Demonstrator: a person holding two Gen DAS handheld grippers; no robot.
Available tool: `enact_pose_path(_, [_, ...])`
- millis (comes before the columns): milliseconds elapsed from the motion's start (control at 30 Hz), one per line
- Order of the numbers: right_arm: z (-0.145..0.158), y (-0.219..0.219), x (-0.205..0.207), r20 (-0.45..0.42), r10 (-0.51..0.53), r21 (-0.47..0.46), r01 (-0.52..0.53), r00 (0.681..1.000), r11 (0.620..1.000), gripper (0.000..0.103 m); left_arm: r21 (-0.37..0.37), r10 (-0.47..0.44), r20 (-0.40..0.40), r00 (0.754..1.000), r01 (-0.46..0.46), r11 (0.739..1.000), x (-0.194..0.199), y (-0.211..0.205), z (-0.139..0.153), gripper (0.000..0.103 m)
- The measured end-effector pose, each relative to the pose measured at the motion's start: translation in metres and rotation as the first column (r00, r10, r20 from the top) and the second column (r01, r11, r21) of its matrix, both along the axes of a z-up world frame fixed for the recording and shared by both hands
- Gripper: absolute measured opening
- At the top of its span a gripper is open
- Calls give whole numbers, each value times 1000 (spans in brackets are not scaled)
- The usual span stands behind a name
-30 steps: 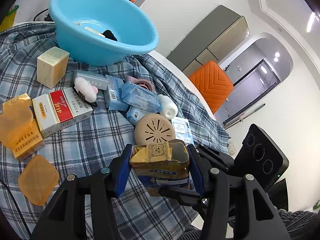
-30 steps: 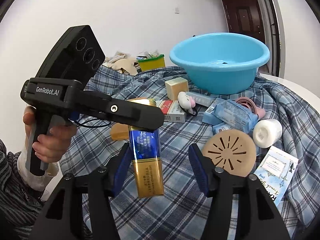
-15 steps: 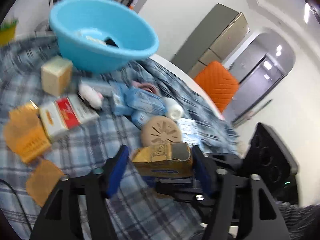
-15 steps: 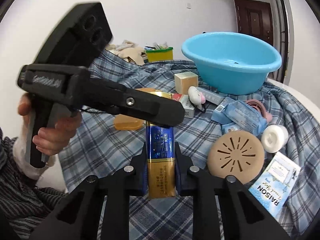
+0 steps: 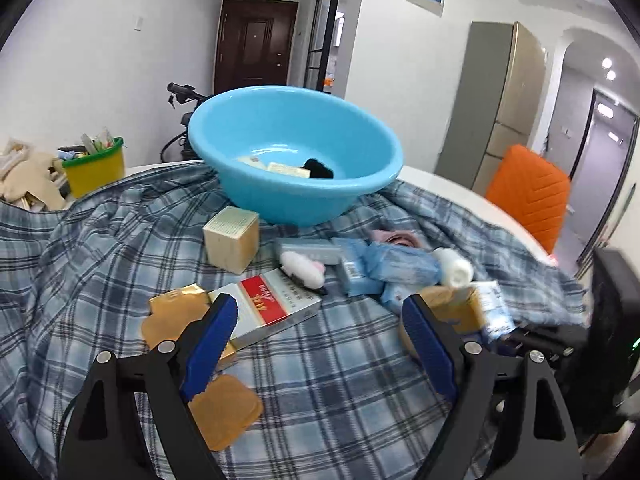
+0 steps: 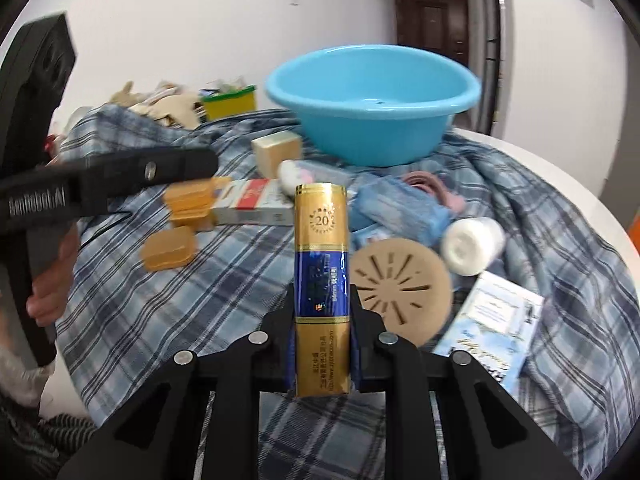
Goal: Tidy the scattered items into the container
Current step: 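Carry the gold pack over the blue basin with the right tool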
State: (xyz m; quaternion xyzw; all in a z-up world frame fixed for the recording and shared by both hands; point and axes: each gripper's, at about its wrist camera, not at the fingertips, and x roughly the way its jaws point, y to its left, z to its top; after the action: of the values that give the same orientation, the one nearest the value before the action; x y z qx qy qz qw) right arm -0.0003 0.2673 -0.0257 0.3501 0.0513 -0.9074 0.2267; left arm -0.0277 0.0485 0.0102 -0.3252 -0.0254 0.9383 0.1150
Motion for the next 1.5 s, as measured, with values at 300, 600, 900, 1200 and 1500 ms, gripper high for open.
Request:
enact_pose_path(300, [18, 9, 0, -66, -105, -51, 101, 992, 994, 18, -48, 13, 28, 1000, -12, 999, 2, 9, -15, 87])
enact_pose_path(600, [52, 3, -7, -150, -114, -52, 108, 982, 993, 19, -39, 4, -20, 1000, -5, 999, -13, 8, 10, 87])
enact_pose_path(900, [95, 0, -32, -242, -130, -70, 116, 962, 991, 18, -55, -18, -120, 993, 12, 998, -42, 13, 54, 87])
enact_pose_path(1200, [141, 3, -85, -286, -95, -128, 60, 953, 990, 18, 5, 57, -148, 987, -57, 998, -115, -2, 89, 87])
enact_pose_path(1500, [176, -12, -161, -303, -132, -112, 102, 944, 988, 18, -73, 39, -281, 959, -62, 995, -171, 5, 130, 87])
